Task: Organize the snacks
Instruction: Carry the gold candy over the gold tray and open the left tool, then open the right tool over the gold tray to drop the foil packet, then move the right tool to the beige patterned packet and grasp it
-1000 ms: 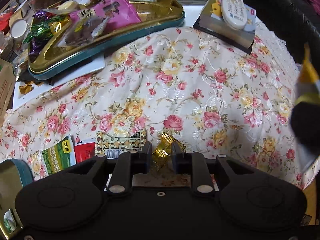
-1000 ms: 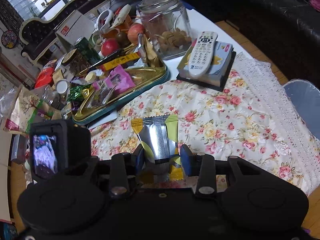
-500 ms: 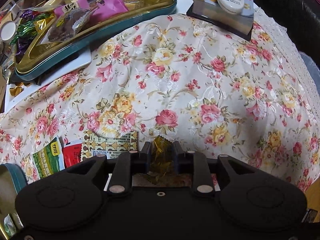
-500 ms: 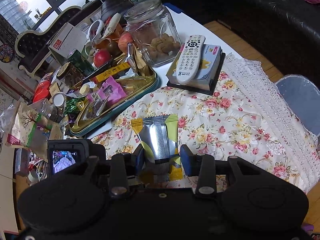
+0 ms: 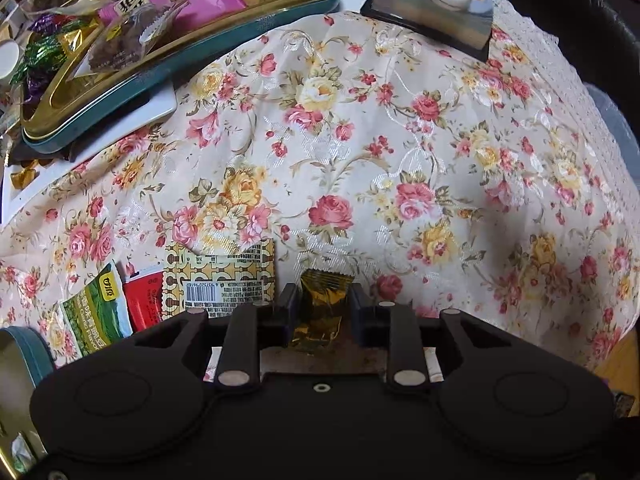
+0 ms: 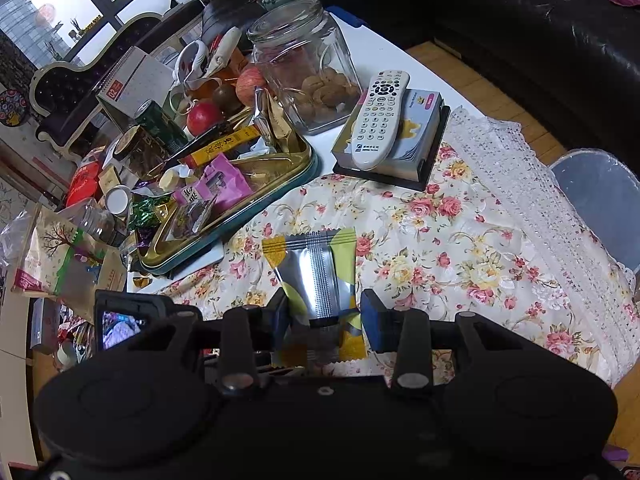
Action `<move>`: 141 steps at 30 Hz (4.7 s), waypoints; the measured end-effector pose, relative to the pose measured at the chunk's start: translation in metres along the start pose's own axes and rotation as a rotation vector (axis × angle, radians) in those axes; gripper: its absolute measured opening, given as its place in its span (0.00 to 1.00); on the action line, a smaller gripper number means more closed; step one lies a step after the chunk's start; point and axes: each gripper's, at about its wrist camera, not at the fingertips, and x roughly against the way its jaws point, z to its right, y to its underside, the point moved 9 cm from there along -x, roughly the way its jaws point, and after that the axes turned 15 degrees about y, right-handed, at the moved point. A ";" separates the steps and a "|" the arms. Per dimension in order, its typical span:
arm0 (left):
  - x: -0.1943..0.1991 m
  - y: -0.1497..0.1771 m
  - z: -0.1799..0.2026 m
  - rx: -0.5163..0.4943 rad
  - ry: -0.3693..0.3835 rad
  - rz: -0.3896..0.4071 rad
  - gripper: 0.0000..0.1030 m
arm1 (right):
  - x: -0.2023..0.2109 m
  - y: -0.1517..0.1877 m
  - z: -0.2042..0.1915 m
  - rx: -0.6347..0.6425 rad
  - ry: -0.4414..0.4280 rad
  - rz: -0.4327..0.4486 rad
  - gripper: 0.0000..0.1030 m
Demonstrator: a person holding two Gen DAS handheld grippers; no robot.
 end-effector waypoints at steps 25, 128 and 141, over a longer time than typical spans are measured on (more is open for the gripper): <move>0.096 0.020 -0.072 0.342 0.005 0.151 0.26 | -0.012 0.007 -0.013 0.012 0.011 -0.036 0.39; 0.173 0.077 -0.141 0.449 -0.025 0.235 0.35 | -0.092 0.075 -0.136 0.187 0.159 -0.185 0.47; 0.181 0.066 -0.128 0.458 0.032 0.269 0.35 | -0.140 0.053 -0.140 0.102 0.258 -0.107 0.46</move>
